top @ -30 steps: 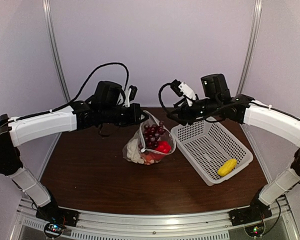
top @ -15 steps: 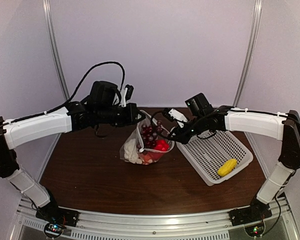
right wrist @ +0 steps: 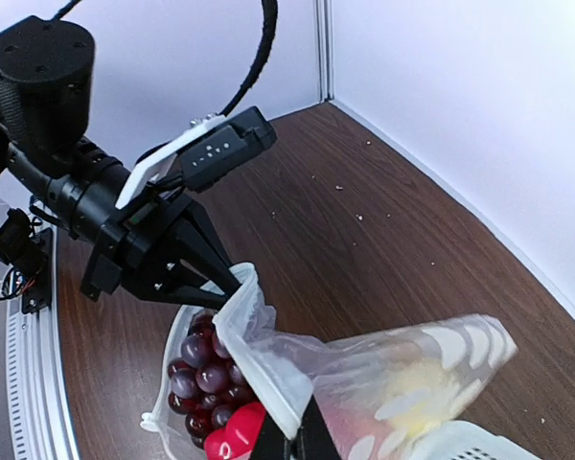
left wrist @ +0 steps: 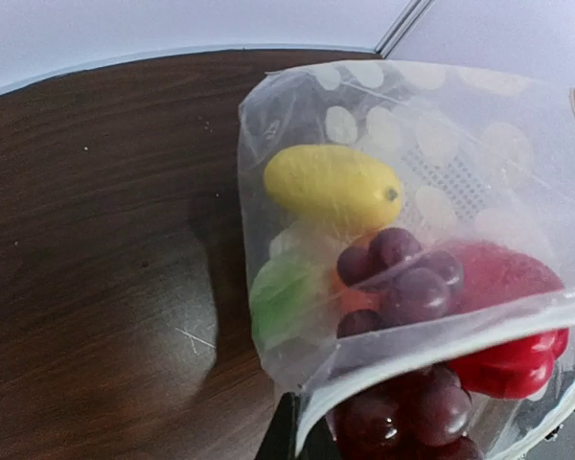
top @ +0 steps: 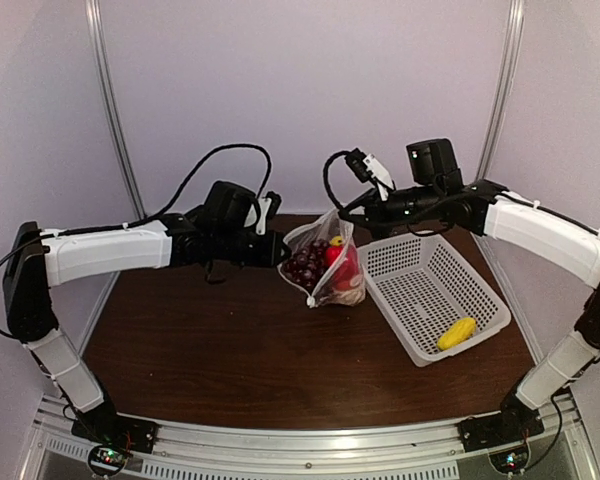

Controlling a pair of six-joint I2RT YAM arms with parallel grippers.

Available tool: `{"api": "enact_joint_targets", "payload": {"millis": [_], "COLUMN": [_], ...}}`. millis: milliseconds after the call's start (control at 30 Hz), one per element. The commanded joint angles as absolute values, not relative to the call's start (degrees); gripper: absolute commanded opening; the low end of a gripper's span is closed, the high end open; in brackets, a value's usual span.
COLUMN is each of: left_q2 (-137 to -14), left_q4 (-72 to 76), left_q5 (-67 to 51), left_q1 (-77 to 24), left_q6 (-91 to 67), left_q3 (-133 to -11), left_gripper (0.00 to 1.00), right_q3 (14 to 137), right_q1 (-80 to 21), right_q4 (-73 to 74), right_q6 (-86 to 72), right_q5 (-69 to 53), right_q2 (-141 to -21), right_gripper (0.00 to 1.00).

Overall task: Place the food in the zip-top bag and seal the zipper
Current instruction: Adjust the zipper food storage bag at the center of the board.

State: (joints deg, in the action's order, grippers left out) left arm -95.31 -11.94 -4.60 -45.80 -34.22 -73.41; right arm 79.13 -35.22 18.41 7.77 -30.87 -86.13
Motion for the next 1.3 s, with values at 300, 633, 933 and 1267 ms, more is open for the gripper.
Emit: {"api": "enact_joint_targets", "payload": {"millis": [300,633,933,1267], "left_q2": [-81.9,-99.7,-92.4,-95.2], "left_q4": [-13.6,-25.2,-13.8,-15.0], "left_q5": [4.8,-6.5,-9.3,-12.7], "left_q1": [-45.5,-45.0,-47.2,-45.8], "left_q6": [-40.9,-36.8,-39.9,-39.9], "left_q3": [-76.3,-85.4,-82.8,-81.8], "left_gripper": [0.0,0.0,0.0,0.0], "right_q3": [96.0,92.7,96.9,88.7], "right_q1": [-31.9,-33.5,-30.4,-18.7], "right_q4": [32.6,34.1,44.0,62.1], "right_q6": [1.1,-0.7,6.6,30.0], "right_q5": [-34.2,-36.8,-35.0,-32.1], "right_q2": [-95.3,-99.1,-94.9,-84.5], "right_gripper": [0.0,0.01,0.28,0.56]}}
